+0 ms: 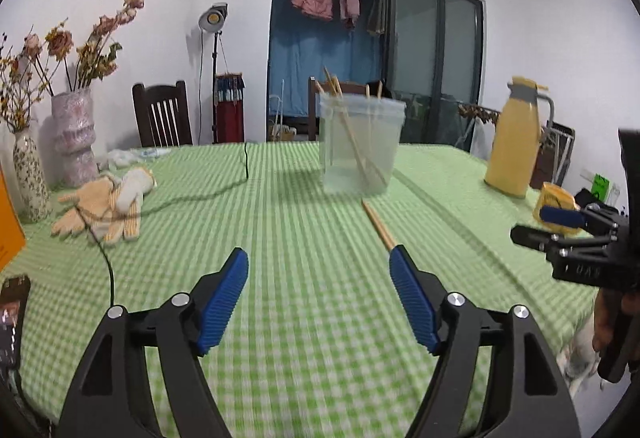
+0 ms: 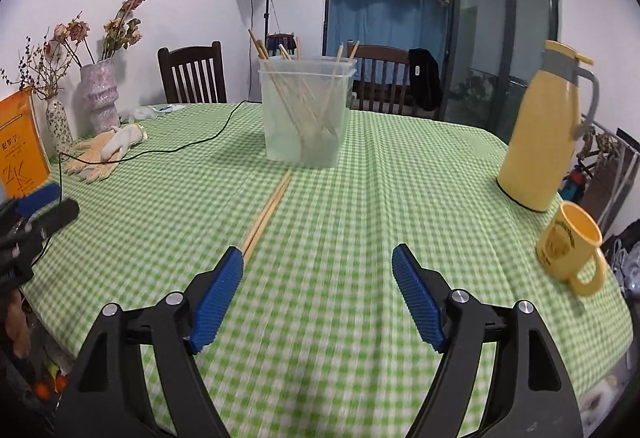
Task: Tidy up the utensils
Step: 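Withdraw both open tools from the container toward the last loose sticks, then close the right tool on a loose wooden stick on the cloth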
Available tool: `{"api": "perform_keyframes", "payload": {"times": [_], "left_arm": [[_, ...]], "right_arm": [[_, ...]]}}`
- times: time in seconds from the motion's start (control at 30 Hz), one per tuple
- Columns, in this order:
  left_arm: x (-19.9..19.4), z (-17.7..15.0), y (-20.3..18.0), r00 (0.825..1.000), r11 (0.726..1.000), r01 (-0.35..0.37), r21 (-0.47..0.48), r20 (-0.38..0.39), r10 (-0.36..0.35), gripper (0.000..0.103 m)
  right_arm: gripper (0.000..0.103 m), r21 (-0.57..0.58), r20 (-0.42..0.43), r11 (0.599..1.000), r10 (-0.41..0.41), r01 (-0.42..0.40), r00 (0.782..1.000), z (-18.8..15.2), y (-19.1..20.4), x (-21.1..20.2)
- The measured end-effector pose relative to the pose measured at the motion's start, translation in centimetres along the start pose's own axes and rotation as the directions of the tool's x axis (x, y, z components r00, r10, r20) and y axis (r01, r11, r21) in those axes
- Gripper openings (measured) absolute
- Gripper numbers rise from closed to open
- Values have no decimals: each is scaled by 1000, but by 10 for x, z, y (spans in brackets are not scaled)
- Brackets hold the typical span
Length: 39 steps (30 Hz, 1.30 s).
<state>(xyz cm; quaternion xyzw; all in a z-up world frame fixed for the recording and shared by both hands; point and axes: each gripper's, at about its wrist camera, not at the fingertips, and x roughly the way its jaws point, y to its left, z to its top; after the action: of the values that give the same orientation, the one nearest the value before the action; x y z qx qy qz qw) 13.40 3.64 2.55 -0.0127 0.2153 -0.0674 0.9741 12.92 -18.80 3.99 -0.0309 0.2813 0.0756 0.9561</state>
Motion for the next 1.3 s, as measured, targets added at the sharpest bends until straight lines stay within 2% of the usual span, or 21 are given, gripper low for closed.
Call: {"api": "perform_keyframes", "payload": {"times": [0.1,0.17,0.3,0.47,0.63,0.93,1.03,1.13,1.17,1.23,1.3], "left_arm": [[-10,-19,2,1000,999,-25,-39,15,25,75],[-21,-33,3,997,996,-67,-54,33,68,75],[-39,-55,-2,992,994,-108,-30,63,110,77],[-55,-64,-8,987,992,-129,-6,92,129,77],[-65,-70,-12,988,993,-116,-16,99,117,79],[-50,-67,-23,994,997,-70,29,81,67,90],[-40,-63,-22,995,997,-67,36,70,64,91],[-34,-58,-15,993,995,-92,47,84,88,92],[-31,-56,-11,991,993,-107,47,86,103,93],[-26,-51,-3,989,991,-127,36,84,123,94],[-20,-48,6,988,991,-136,19,71,134,94]], "right_arm": [[75,66,10,998,-8,7,1000,-21,2,-6],[75,98,19,995,-31,29,999,-39,5,-14],[75,75,46,994,-79,75,996,-66,15,-34],[78,53,114,989,-140,135,983,-84,19,-56],[80,30,148,995,-97,93,984,-93,27,-65],[81,45,105,992,-119,115,987,-96,20,-56],[81,39,62,992,-124,122,990,-90,18,-42],[80,39,-10,997,-72,73,997,-81,17,-23],[78,49,-28,998,-35,36,999,-77,17,-17],[67,53,-52,999,10,-7,999,-70,21,-8],[61,37,-79,998,46,-43,996,-60,31,4]]}}
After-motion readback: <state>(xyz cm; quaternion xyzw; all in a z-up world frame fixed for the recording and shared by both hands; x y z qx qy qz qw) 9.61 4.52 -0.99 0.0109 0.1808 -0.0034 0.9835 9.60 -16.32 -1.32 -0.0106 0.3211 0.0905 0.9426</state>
